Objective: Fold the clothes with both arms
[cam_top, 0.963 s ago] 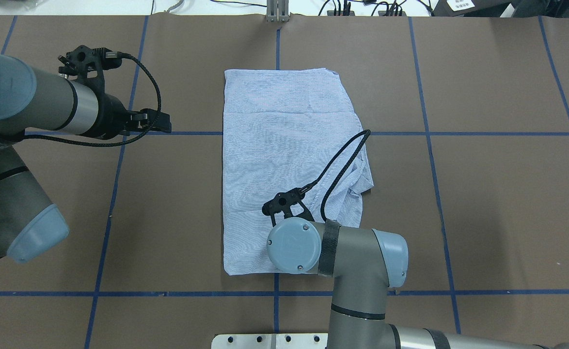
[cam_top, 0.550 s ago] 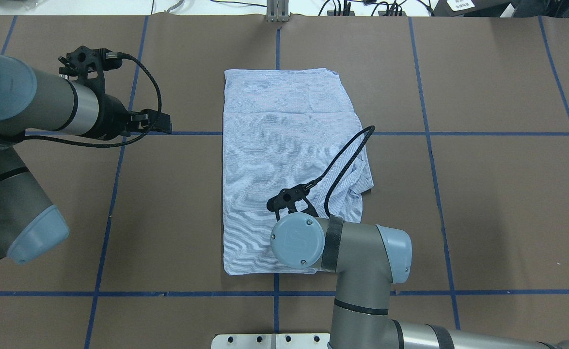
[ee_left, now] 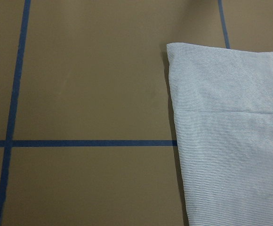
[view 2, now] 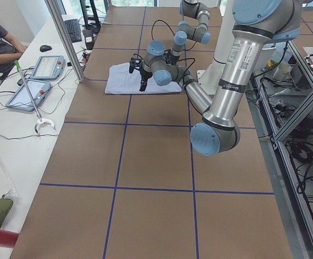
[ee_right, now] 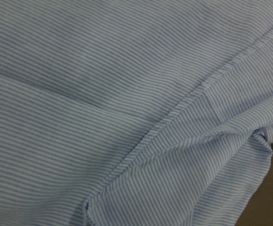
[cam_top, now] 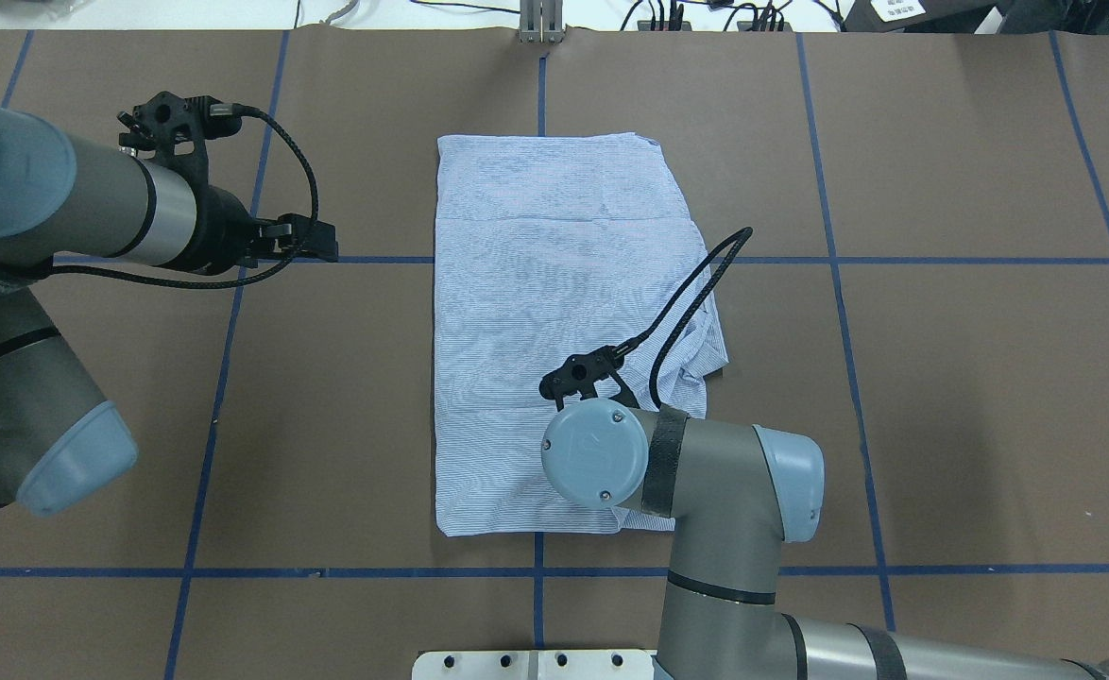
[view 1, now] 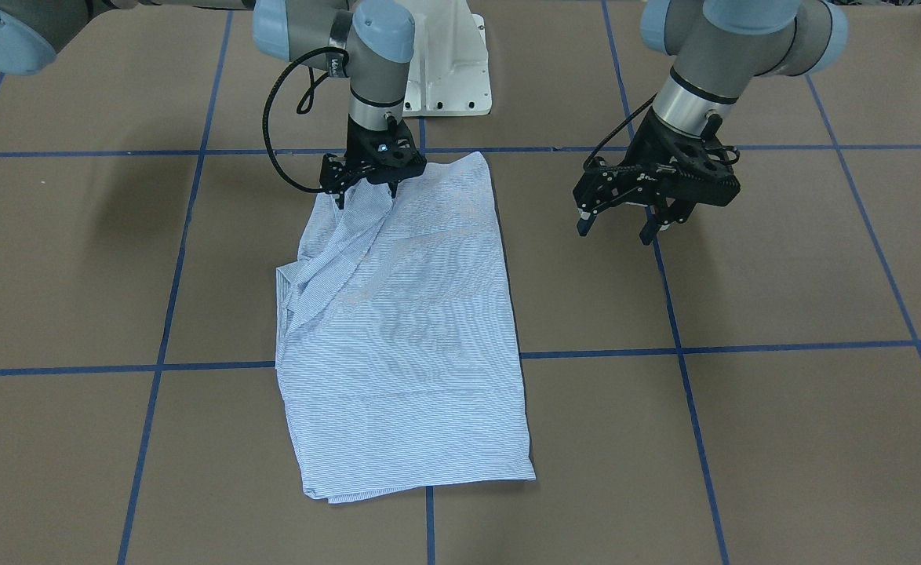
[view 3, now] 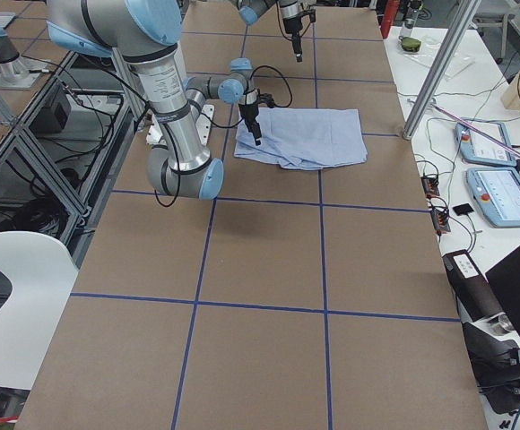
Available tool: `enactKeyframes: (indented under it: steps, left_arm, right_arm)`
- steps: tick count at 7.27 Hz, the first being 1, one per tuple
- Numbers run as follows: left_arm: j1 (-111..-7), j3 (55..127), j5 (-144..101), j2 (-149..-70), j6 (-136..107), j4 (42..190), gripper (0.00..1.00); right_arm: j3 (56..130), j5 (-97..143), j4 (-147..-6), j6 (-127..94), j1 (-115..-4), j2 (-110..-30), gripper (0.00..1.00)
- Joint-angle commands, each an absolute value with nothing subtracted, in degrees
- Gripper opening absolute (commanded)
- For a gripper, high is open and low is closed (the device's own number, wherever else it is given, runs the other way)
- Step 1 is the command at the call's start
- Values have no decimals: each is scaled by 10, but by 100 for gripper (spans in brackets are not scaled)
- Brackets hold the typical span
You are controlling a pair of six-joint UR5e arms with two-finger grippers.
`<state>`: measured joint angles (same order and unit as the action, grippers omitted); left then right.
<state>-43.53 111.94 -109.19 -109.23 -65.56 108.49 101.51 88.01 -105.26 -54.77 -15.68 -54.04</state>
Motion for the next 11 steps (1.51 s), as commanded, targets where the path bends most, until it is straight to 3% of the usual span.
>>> enactKeyframes:
  steps: [1, 3, 4, 8, 9, 11]
  left_arm:
    - [-435, 1119, -1092, -1094, -656, 1085, 100]
    - [-435, 1119, -1092, -1095, -654, 1084, 100]
    - [-436, 1119, -1092, -1095, -653, 1084, 100]
    - [-436, 1118, -1092, -1095, -651, 1084, 100]
    - [-436, 1119, -1092, -1095, -652, 1084, 100]
    - [-435, 1119, -1092, -1096, -651, 1084, 100]
  right_arm:
    - [1016, 880, -1058, -548, -155, -542, 99]
    - [1015, 884, -1053, -548, -154, -539, 98]
    - [1017, 886, -1048, -549, -154, -535, 90]
    - [1020, 906, -1022, -549, -154, -536, 13]
    - [1019, 906, -1017, -549, -154, -538, 2]
    - [1019, 906, -1017, -549, -152, -538, 0]
